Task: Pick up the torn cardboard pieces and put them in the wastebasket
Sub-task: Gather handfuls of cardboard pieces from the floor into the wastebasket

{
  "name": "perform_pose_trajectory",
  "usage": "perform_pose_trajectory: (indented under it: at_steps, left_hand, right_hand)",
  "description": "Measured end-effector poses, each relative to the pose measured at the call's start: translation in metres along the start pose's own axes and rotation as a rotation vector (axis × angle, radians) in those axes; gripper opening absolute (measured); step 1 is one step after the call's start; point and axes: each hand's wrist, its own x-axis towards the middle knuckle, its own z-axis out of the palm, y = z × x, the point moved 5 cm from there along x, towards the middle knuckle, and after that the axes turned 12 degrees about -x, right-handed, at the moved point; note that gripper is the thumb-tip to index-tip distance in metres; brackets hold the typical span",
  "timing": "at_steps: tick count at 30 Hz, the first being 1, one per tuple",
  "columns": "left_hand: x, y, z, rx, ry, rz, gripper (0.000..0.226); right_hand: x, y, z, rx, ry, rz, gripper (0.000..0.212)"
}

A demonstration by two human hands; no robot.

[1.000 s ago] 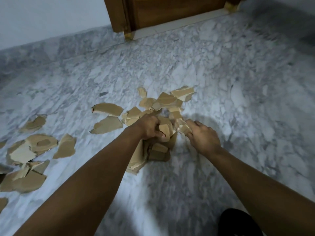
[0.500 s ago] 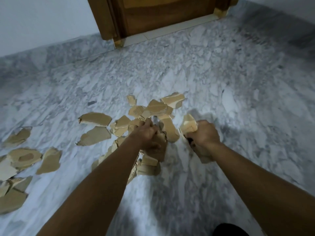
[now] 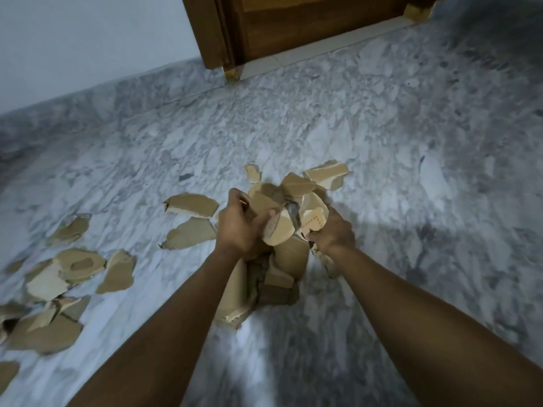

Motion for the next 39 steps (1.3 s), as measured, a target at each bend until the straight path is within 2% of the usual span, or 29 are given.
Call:
perform_pose_trajectory:
  at_steps: [2, 3, 9, 11, 13, 16, 18, 19, 21, 22, 25, 27, 31, 34, 37, 39]
  left_hand:
    - [0.003, 0.008, -0.021, -0.314, 0.090, -0.136, 0.053]
    - [0.007, 0.013, -0.032, -0.327, 0.076, -0.185, 0.050]
    - [0.004, -0.016, -0.076, 0.323, -0.489, -0.405, 0.033]
    - [-0.009, -0.030, -0.075, 0.487, -0.568, -0.389, 0.039]
    - [-0.026, -0.044, -0.067, 0.693, -0.621, -0.314, 0.047]
    - [-0.041, -0.064, -0.050, 0.771, -0.697, -0.267, 0.068]
    - [-0.032, -0.054, -0.044, 0.813, -0.754, -0.243, 0.065]
    - [-0.024, -0.041, -0.041, 0.807, -0.779, -0.247, 0.055]
    - [-0.005, -0.003, -0.034, 0.733, -0.762, -0.232, 0.036]
    - [0.006, 0.015, -0.028, 0.698, -0.719, -0.197, 0.034]
    - [0.028, 0.037, 0.001, 0.675, -0.603, -0.067, 0.051]
    - [0.024, 0.023, 0.028, 0.746, -0.638, -0.034, 0.060]
    - [0.010, -0.010, 0.050, 0.731, -0.659, -0.002, 0.084]
    - [0.012, -0.020, 0.043, 0.754, -0.600, 0.047, 0.089]
    - [0.007, -0.012, 0.040, 0.642, -0.545, 0.038, 0.079]
    - [0.010, -0.001, 0.030, 0.493, -0.457, -0.031, 0.064]
  right_hand:
    - [-0.004, 0.000, -0.001, -0.036, 0.030, -0.022, 0.069]
    - [-0.007, -0.001, -0.003, -0.076, 0.045, -0.059, 0.068]
    - [-0.020, 0.006, -0.036, -0.340, 0.239, -0.312, 0.040]
    - [-0.026, 0.010, -0.042, -0.413, 0.251, -0.355, 0.041]
    - [-0.029, 0.017, -0.038, -0.469, 0.175, -0.315, 0.038]
    - [-0.030, 0.032, -0.024, -0.518, 0.018, -0.244, 0.034]
    - [-0.030, 0.036, -0.026, -0.480, -0.021, -0.260, 0.035]
    - [-0.028, 0.036, -0.032, -0.440, -0.030, -0.272, 0.035]
    - [-0.023, 0.036, -0.047, -0.432, -0.031, -0.270, 0.034]
    - [-0.021, 0.036, -0.054, -0.467, -0.039, -0.267, 0.033]
    - [-0.023, 0.046, -0.049, -0.548, -0.133, -0.242, 0.040]
    - [-0.030, 0.061, -0.034, -0.479, -0.148, -0.217, 0.053]
    - [-0.036, 0.075, -0.023, -0.451, 0.029, -0.300, 0.029]
    - [-0.040, 0.073, -0.023, -0.455, 0.120, -0.368, 0.026]
    - [-0.039, 0.072, -0.028, -0.408, 0.068, -0.342, 0.032]
    - [-0.035, 0.068, -0.041, -0.211, 0.048, -0.232, 0.041]
